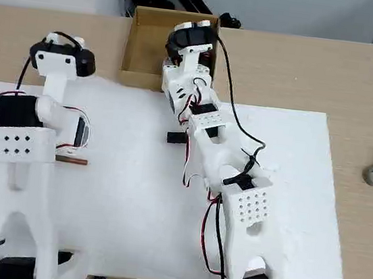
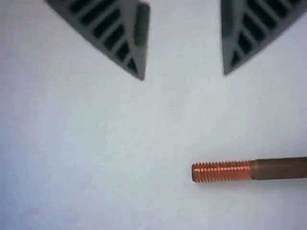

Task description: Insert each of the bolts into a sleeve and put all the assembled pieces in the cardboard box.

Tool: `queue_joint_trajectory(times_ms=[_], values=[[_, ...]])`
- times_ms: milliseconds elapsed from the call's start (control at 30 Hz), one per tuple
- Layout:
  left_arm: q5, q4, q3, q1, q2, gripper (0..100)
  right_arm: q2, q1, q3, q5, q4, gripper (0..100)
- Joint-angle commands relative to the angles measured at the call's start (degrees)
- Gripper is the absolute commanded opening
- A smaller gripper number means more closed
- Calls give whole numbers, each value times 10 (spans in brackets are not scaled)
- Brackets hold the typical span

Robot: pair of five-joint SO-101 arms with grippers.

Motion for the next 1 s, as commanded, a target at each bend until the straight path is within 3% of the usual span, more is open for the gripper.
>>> queue_joint_trajectory(times_ms=[0, 133, 233, 467, 700, 967], values=[[62, 10, 9, -4, -2, 99, -16, 2, -40, 0, 1, 129], [199, 9, 40, -5, -2, 130, -24, 2, -40, 0, 1, 140], [265, -9, 49, -58, -1, 163, -45, 2, -40, 1, 8, 140], [301, -26, 52, -162, 116, 163, -154, 7, -40, 1, 138, 140], [342, -74, -15, -143, 321, 161, -234, 4, -40, 2, 250, 141], [396, -120, -80, -145, 385, 26, -263, 4, -40, 3, 335, 141]])
